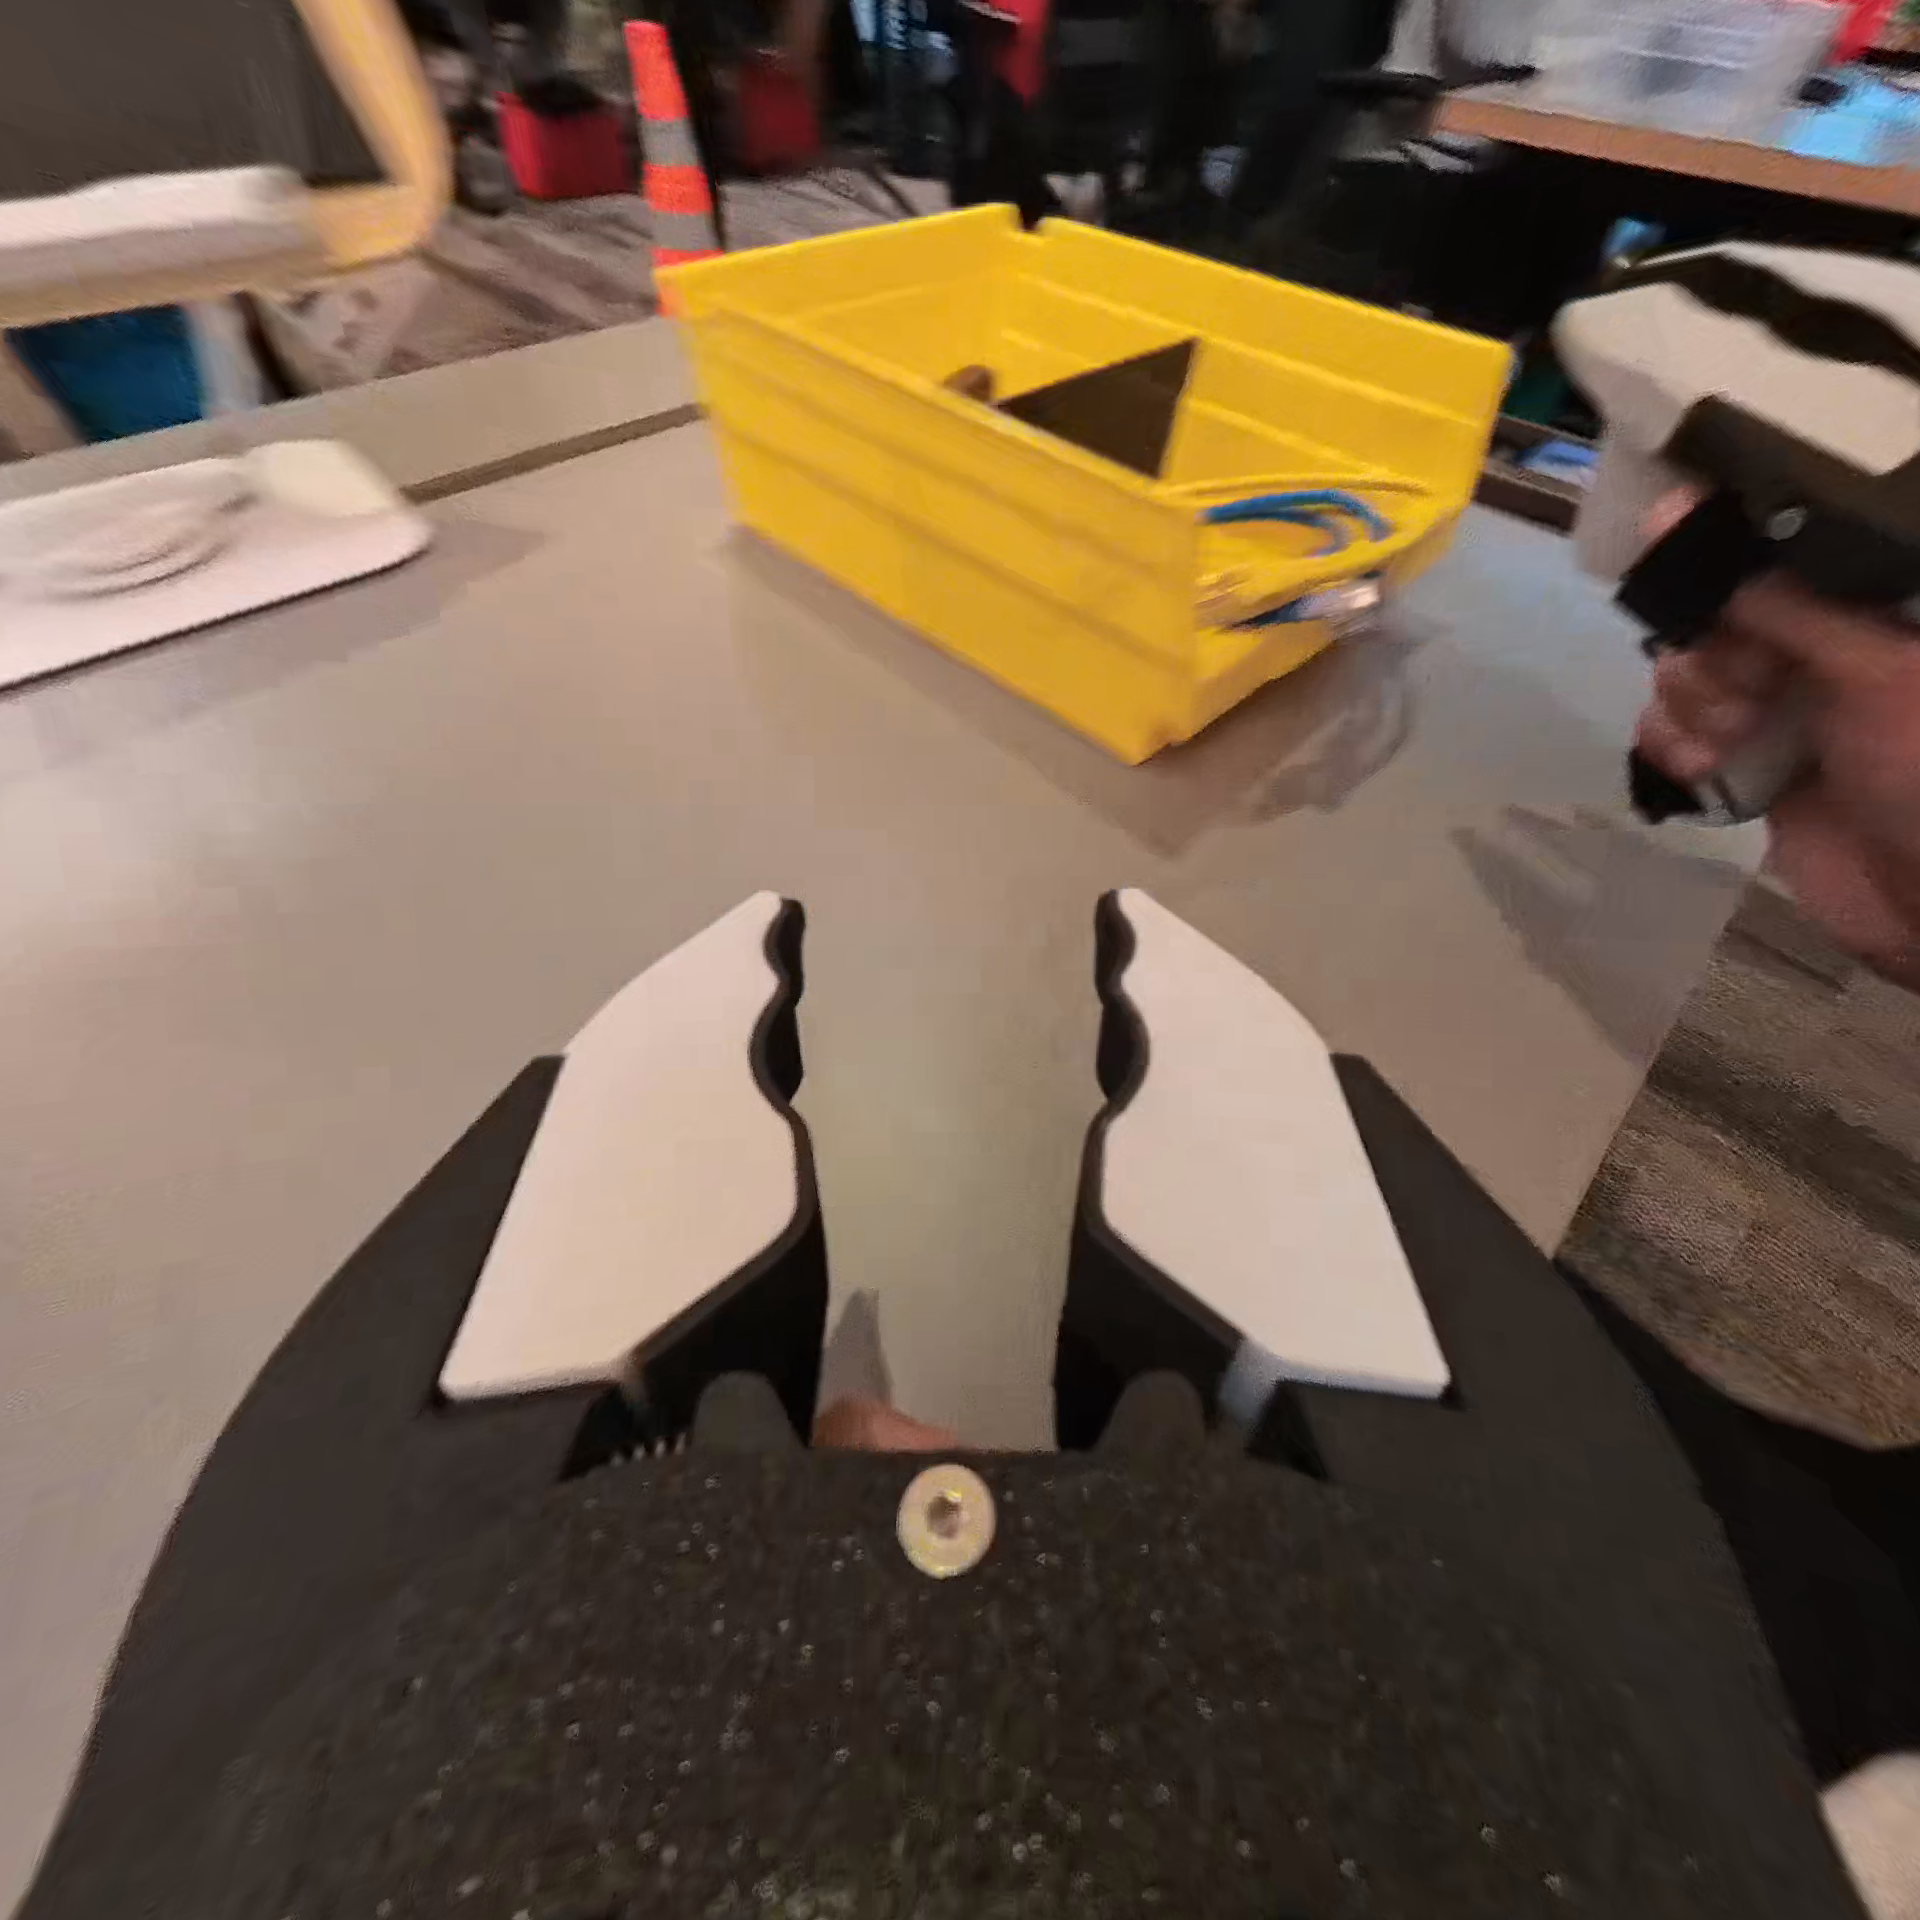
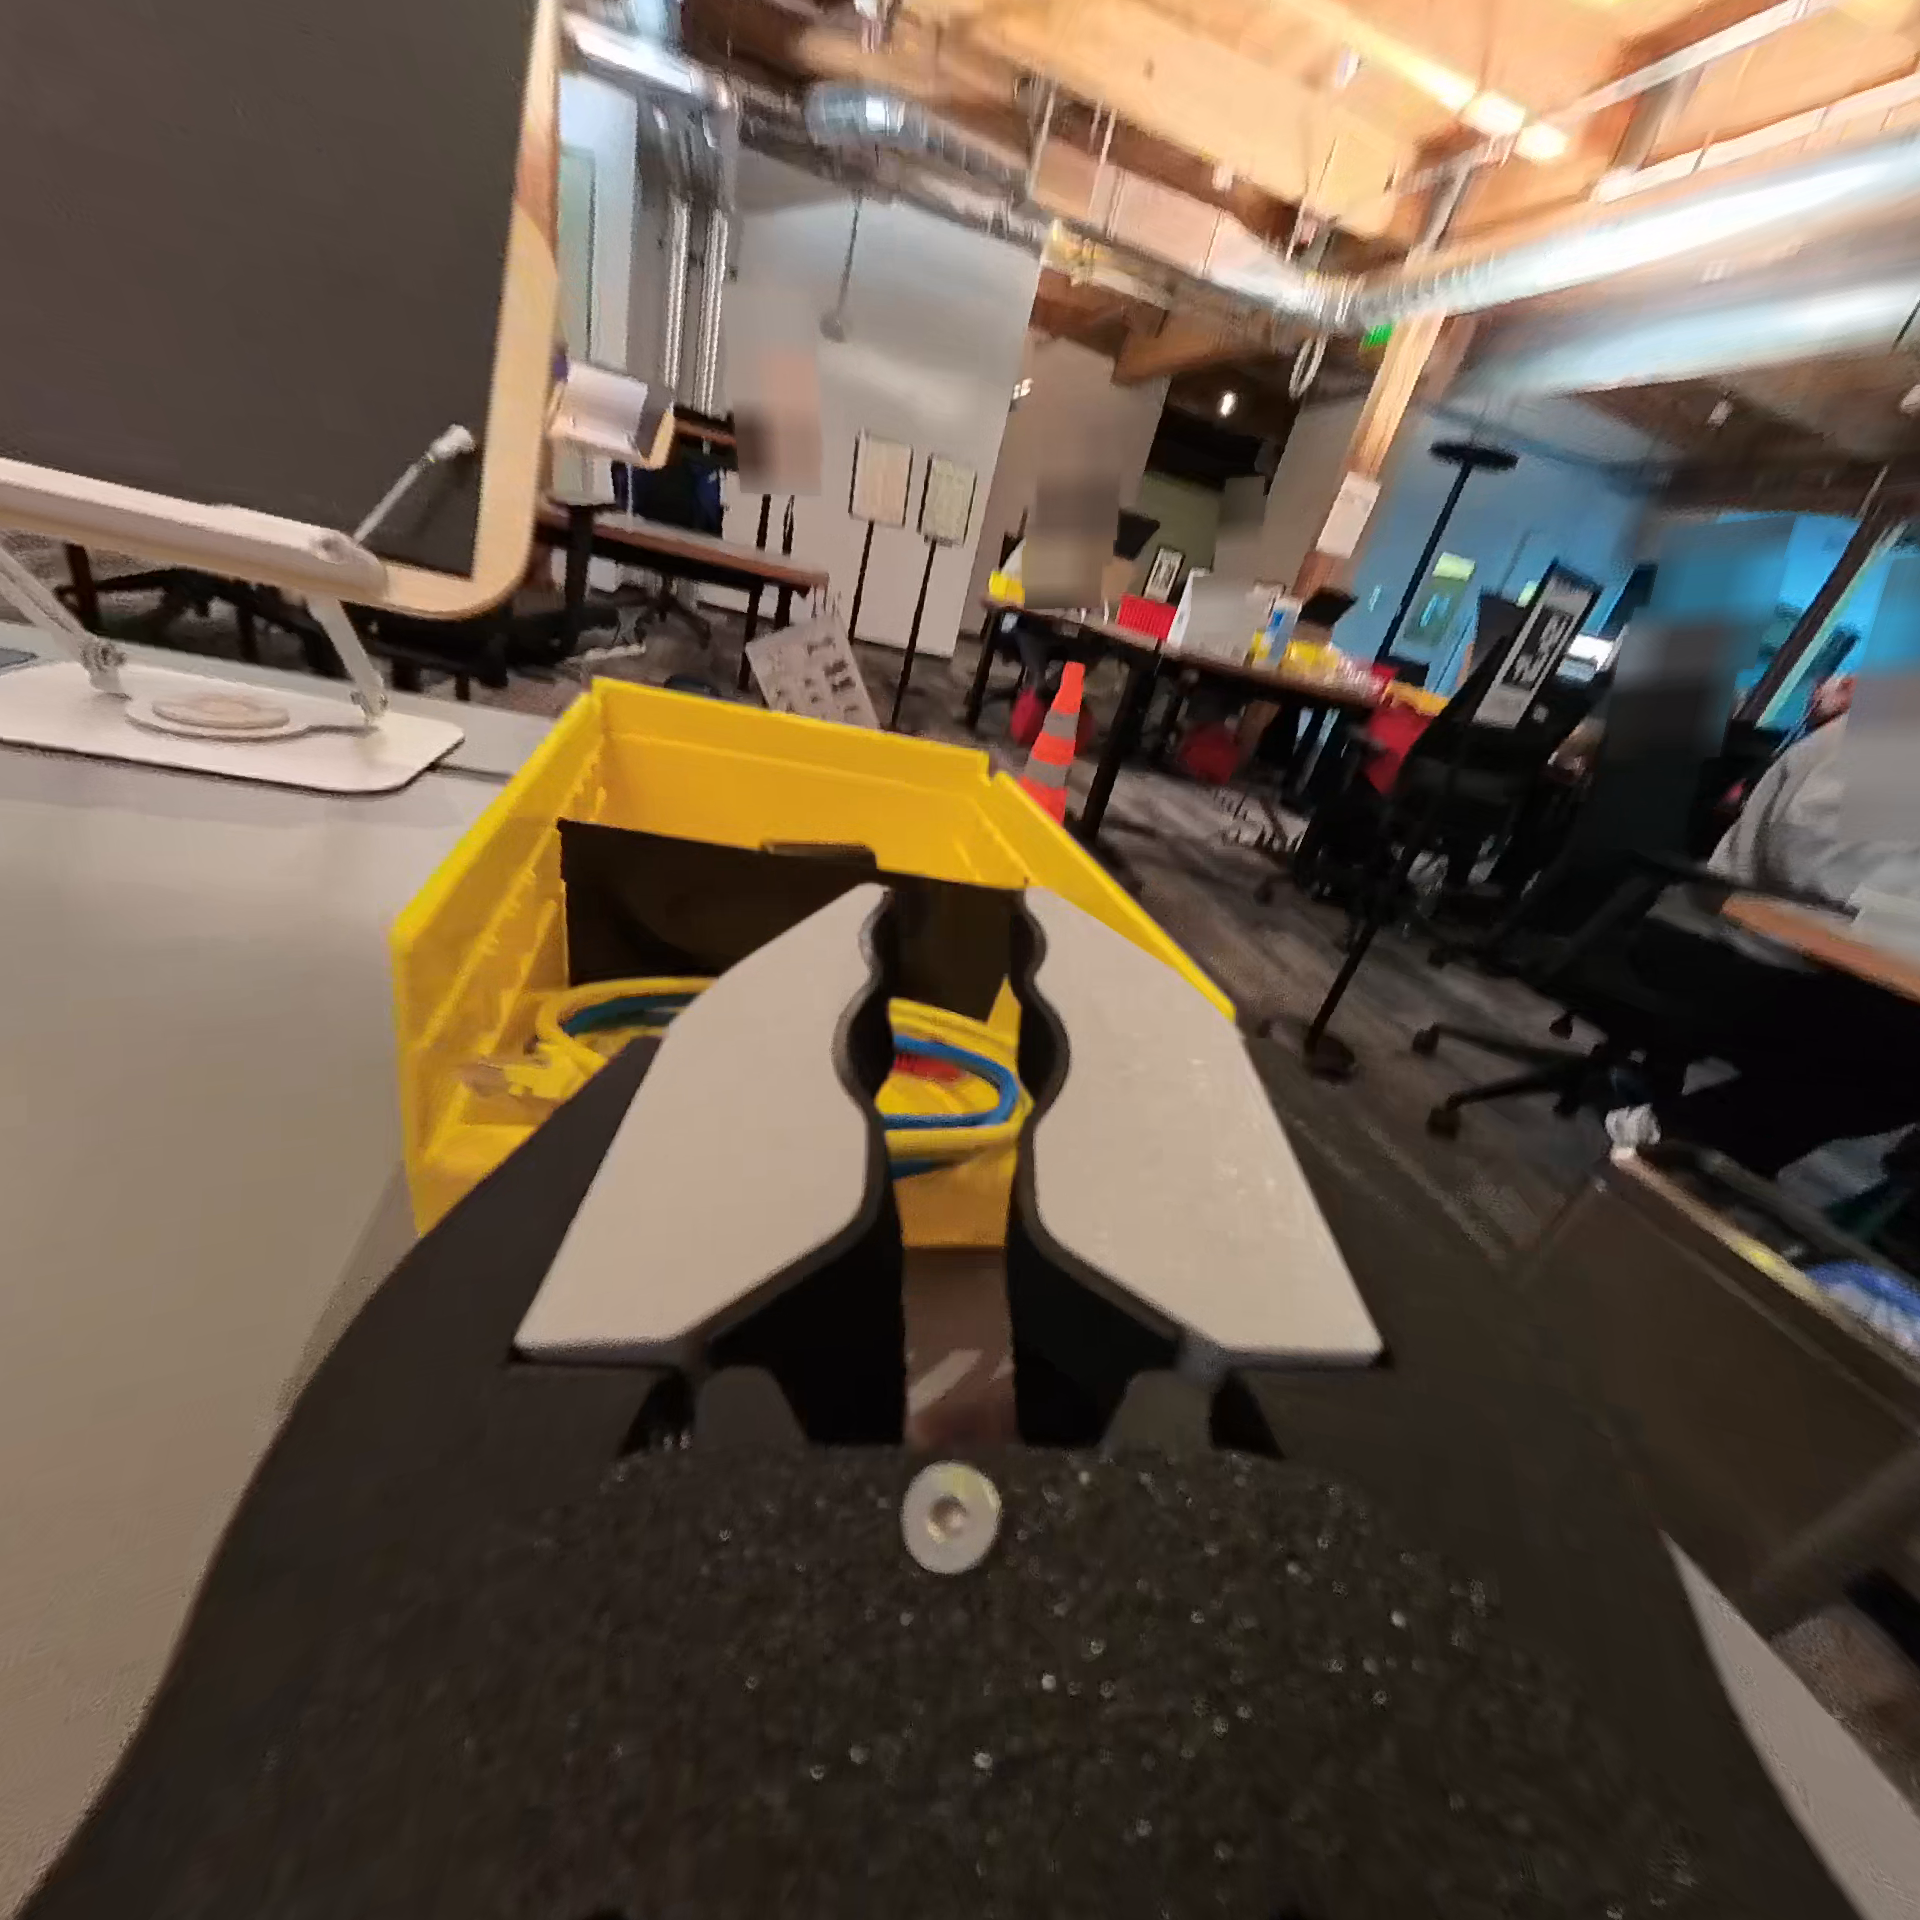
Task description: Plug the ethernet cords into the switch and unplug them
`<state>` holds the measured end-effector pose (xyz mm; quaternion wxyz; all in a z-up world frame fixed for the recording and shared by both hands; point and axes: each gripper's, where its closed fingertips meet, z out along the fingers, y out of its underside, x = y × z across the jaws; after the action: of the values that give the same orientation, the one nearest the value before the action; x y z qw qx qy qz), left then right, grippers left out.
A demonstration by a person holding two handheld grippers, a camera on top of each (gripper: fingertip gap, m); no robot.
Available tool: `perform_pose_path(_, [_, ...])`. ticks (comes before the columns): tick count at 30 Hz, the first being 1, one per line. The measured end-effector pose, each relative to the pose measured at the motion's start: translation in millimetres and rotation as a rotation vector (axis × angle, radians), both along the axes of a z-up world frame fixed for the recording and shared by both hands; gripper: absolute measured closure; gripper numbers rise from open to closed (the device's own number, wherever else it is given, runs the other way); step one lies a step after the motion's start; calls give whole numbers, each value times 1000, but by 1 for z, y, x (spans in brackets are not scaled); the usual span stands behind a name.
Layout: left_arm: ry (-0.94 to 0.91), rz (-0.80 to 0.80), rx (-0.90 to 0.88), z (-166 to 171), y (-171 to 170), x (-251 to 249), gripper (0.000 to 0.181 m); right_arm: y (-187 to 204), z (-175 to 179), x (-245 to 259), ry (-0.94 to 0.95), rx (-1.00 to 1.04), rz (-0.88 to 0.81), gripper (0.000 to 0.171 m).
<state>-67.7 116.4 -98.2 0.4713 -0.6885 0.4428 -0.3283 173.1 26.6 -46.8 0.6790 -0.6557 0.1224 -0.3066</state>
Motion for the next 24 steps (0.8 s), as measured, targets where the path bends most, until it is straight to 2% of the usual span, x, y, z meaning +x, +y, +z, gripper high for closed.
perform_pose_path(3, [18, -81, -22, -1, -20, 93, 125, -7, -15, 28, 88, -74, -47, 140])
perform_pose_path(5, [21, -89, -94, -4, -20, 143, 124, -16, -24, 46, 144, -100, -83, 136])
perform_pose_path(7, [35, -26, -126, -11, -4, 174, 129, -22, -33, 60, 199, -115, -101, 132])
perform_pose_path(9, [45, 26, -191, -22, 12, 188, 141, -25, -42, 68, 253, -125, -104, 131])
perform_pose_path(11, [31, 35, -238, -26, 19, 191, 148, -23, -51, 73, 309, -139, -101, 131])
perform_pose_path(15, [87, 156, -120, -25, 46, 168, 170, -11, -69, 83, 417, -180, -128, 131])
perform_pose_path(17, [93, 190, -111, -25, 55, 158, 177, 4, -75, 74, 469, -182, -74, 130])
perform_pose_path(18, [96, 192, -106, -25, 57, 155, 177, 11, -75, 65, 497, -179, -30, 135])
perform_pose_path(19, [103, 195, -97, -25, 57, 154, 177, 16, -73, 59, 531, -143, -24, 157])
perform_pose_path(20, [109, 204, -85, -25, 57, 151, 177, 16, -73, 56, 557, -122, -57, 166])
perform_pose_path(22, [95, 227, -75, -23, 56, 143, 178, 16, -73, 51, 530, -166, -126, 167])
perform_pose_path(24, [80, 255, -47, -16, 59, 130, 178, 20, -71, 39, 530, -167, -122, 167])
